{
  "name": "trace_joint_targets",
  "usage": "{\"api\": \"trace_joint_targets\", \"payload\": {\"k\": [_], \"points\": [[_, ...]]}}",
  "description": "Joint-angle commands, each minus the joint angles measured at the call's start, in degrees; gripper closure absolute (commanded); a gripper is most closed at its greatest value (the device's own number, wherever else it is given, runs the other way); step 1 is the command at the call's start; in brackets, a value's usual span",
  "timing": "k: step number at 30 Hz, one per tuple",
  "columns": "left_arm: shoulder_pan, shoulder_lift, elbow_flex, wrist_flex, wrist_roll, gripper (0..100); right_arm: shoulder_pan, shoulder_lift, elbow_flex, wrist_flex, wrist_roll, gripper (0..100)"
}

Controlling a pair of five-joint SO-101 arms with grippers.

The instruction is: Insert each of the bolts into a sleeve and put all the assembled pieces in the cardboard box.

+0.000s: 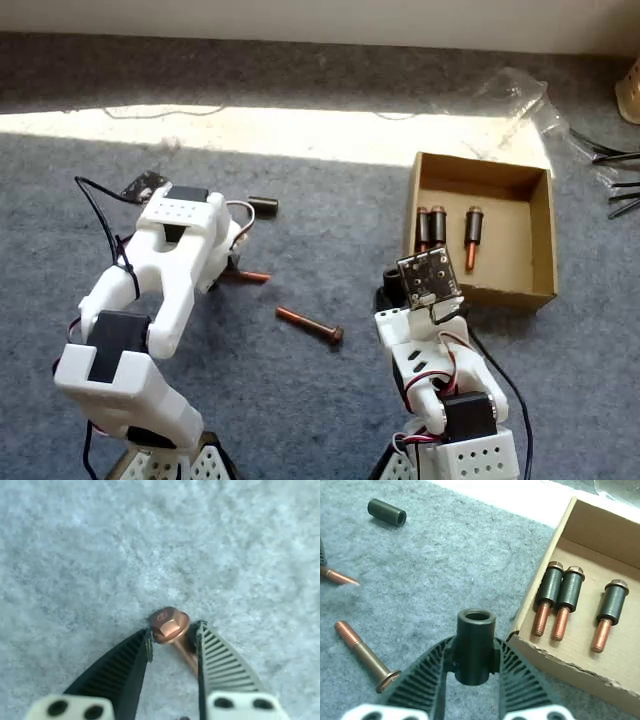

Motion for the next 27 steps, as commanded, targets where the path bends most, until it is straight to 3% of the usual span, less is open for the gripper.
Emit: {"api": "trace_joint_targets", "payload": {"k": [1, 5, 15, 21, 27], "points": [[0.4, -0.5, -1.9, -0.2, -13.9, 87, 0.6, -0.7, -0.5, -0.9, 0.0, 99.3], [0.5, -0.5, -2.1, -0.6, -28.2, 87, 0.6, -0.7, -0.5, -0.9, 0.0, 99.3], [0.6, -0.6, -3.6, -6.7, -56.2, 87, 0.6, -0.7, -0.4, -0.9, 0.0, 99.3], [0.6, -1.8, -3.6, -8.0, -57.0, 87, 0.6, -0.7, -0.4, -0.9, 0.0, 99.3], [0.3, -4.4, -4.0, -3.3, -41.8, 87, 0.6, -0.7, -0.4, -0.9, 0.0, 99.3]]}}
